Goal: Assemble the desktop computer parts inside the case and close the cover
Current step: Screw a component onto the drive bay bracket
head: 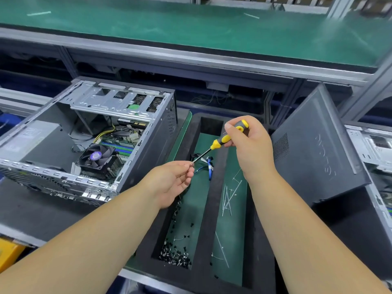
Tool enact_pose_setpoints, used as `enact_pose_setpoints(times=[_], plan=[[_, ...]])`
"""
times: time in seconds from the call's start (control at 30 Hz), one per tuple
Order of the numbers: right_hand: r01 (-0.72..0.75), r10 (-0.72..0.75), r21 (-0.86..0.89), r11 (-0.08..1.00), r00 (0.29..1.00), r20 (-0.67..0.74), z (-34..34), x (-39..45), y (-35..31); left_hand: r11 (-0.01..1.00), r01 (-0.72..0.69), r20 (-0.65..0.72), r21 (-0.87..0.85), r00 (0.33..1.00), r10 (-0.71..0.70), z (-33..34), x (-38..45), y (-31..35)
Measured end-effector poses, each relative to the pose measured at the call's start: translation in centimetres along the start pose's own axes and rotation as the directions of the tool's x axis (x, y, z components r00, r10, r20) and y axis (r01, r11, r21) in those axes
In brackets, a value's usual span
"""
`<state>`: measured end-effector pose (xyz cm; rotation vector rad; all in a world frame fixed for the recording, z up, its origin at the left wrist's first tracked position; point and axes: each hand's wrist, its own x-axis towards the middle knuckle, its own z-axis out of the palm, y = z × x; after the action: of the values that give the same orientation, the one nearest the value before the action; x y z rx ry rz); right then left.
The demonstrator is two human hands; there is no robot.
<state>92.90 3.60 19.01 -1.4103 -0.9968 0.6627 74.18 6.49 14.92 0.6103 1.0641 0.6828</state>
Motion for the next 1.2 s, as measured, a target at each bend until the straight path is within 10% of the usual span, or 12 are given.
enact_pose_setpoints(times=[0.6,1.2], plan=[[0.159,-0.133,0.198,0.967,0.981,-0.140,4.3,0.9,-7.5,0.982,-0.185,0.213,-0.038,0.959,0.189,-2.9,-1.0,8.6],[0.148,-0.143,0.017,0.989,0.972,-0.185,12.7,1.3,-8.8,0.986,-0.155,0.276,0.058,0.952,0.133,-9.0,1.3,13.7]])
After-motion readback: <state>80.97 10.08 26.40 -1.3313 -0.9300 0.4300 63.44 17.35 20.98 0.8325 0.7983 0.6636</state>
